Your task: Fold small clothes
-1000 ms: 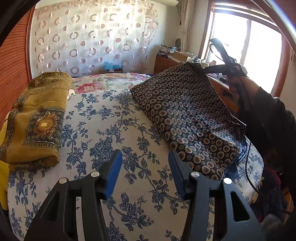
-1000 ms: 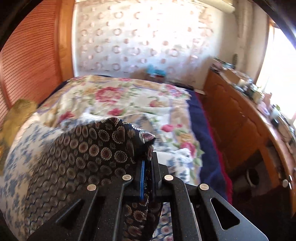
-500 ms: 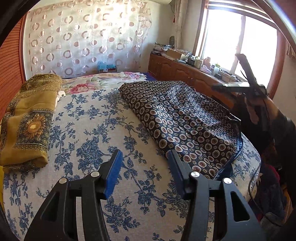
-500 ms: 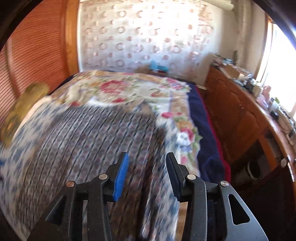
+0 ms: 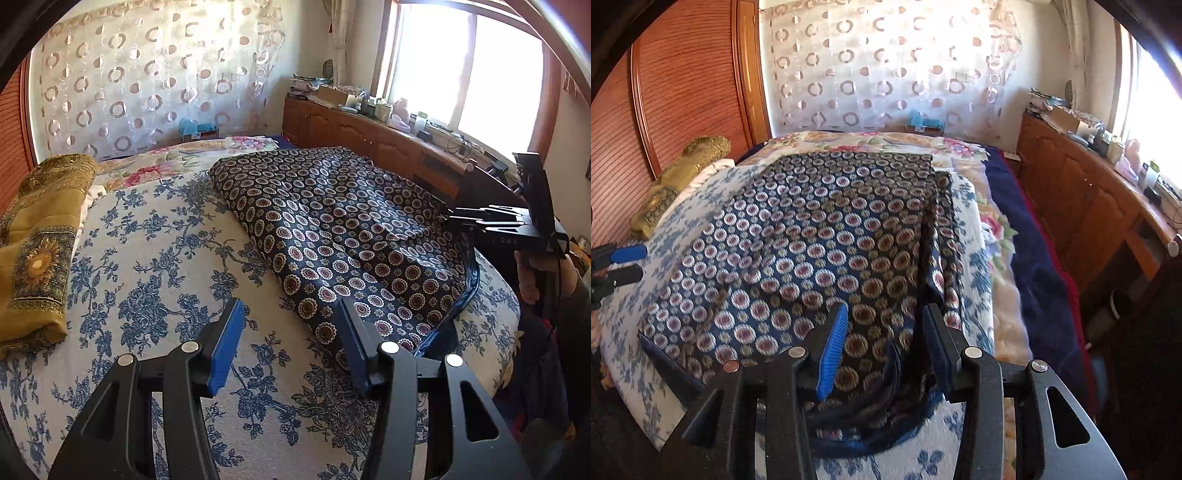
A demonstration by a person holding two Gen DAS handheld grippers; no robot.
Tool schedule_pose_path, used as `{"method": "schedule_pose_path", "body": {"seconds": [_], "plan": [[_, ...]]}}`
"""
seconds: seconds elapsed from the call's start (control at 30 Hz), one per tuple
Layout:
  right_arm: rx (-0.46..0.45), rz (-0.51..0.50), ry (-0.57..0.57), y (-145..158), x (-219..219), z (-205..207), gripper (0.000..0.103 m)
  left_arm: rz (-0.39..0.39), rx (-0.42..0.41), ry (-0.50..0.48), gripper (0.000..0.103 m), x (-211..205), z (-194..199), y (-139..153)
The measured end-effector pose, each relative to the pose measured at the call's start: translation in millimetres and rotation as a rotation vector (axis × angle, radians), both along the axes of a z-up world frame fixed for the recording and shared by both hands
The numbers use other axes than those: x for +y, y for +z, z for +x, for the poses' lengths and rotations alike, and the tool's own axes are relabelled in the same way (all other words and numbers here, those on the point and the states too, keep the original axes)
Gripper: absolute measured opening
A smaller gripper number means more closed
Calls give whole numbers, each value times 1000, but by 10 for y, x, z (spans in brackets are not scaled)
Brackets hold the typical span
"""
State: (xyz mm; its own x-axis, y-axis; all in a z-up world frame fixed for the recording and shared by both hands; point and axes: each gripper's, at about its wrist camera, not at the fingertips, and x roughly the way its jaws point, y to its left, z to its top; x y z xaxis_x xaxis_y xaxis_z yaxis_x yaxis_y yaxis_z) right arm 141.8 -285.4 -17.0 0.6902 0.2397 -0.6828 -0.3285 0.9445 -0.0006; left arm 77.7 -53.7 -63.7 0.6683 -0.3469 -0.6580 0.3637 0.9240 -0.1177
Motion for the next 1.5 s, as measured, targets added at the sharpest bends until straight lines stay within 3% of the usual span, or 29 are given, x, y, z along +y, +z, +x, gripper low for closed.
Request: {"method": "schedule_pose_path", "body": {"seconds": [0.27, 0.37, 0.4, 0.53, 0.8, 0.87, 0.9, 1.03, 1.23, 1.27, 1.33, 1.4, 1.5], "plan": [[25, -27, -12, -148, -117, -176, 44, 3, 22, -15, 53, -71, 19, -76], [34, -39, -1, -182, -114, -162, 21, 3, 36, -21, 53, -94, 30, -121], [32, -42, 6, -181, -112, -170, 4, 5, 39, -22, 53, -101, 27, -136], [-23, -22, -13, -115, -212, -281, 3, 4, 56, -28, 53, -124, 26, -185], [17, 20, -45, -220, -338, -269, 4, -37, 87, -76, 53, -204, -13, -227], [13, 23, -52, -199, -343, -285, 4, -49, 92, -101, 48, -229, -38, -229], [9, 21, -56, -193, -344, -303, 8, -71, 103, -125, 40, -235, -44, -236], [0, -3, -62, -177, -258, -373, 37, -74, 134, -142, 38, -269, -73, -270], [-23, -8, -37, -91, -169, -523, 51, -100, 173, -142, 37, -224, -100, -317], [-29, -5, -29, -65, -171, -529, 53, -112, 178, -154, 33, -221, -109, -317], [-41, -3, -14, -18, -107, -584, 56, -123, 192, -187, 13, -256, -127, -341], [-57, -11, 16, 13, -16, -646, 56, -114, 172, -200, 7, -285, -177, -311], [-44, -9, 59, 24, 120, -732, 62, -151, 151, -206, 4, -280, -175, -203]]}}
